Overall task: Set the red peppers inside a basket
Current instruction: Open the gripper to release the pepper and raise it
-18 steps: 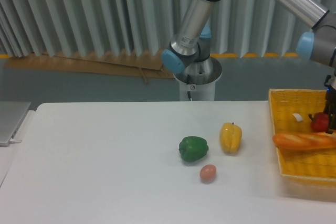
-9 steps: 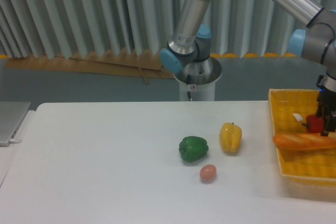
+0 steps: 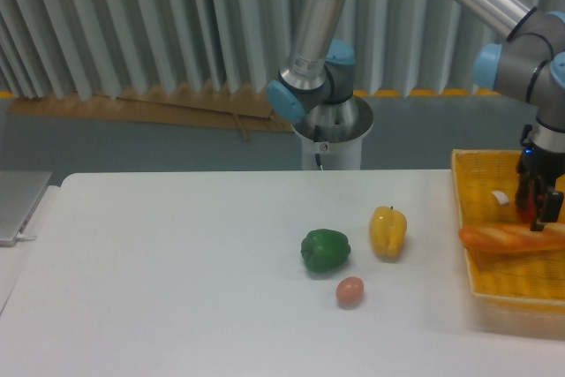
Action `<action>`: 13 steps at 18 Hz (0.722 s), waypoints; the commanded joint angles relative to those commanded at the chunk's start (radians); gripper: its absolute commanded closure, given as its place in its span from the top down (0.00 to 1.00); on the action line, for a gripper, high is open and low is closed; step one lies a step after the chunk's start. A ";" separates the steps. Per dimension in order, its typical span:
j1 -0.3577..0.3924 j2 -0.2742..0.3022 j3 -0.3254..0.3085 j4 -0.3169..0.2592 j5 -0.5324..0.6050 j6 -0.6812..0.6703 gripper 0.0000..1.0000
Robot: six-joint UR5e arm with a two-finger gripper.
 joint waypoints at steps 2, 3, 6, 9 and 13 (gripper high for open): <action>-0.024 0.003 0.002 0.000 0.006 -0.040 1.00; -0.028 0.006 0.002 0.000 0.011 -0.055 1.00; -0.055 0.046 0.003 -0.031 0.017 -0.061 1.00; -0.090 0.063 0.011 -0.058 0.048 -0.087 1.00; -0.146 0.087 0.012 -0.077 0.055 -0.195 1.00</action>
